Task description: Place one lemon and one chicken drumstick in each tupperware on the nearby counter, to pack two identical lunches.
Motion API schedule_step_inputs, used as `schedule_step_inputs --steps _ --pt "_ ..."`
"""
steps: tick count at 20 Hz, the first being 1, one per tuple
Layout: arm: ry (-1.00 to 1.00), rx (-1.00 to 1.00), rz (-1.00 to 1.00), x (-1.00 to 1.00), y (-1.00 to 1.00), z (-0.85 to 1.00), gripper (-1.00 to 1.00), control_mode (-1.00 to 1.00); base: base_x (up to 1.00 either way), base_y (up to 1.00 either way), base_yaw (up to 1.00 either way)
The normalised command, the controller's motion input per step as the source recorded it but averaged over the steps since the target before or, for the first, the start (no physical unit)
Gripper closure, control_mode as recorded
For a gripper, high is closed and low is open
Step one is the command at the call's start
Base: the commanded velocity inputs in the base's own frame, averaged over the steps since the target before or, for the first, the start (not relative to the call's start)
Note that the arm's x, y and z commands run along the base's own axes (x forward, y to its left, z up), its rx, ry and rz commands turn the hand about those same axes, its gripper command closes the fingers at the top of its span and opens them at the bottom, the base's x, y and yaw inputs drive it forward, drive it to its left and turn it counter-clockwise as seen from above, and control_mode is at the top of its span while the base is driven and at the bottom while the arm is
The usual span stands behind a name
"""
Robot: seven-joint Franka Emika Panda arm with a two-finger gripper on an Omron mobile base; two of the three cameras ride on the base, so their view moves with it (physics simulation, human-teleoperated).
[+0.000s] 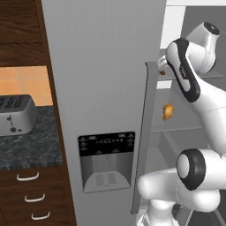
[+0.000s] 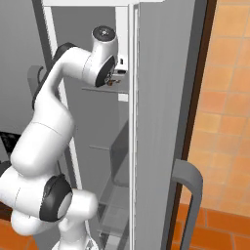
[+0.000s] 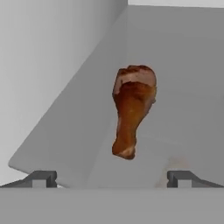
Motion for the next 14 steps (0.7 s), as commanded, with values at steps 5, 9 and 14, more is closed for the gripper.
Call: schedule_step_inputs --steps 5,9,14 --pt "0.00 0.00 0.09 0.62 -0.06 -0.23 -1.00 -1.00 0.00 0.00 0.00" --pt "-0.01 -0.01 0.00 0.37 0.00 -0.03 -1.00 -1.00 0.00 0.00 0.00" --pt "0.00 -0.01 -0.01 0.64 0.00 -0.30 -1.00 -1.00 0.00 0.00 0.00"
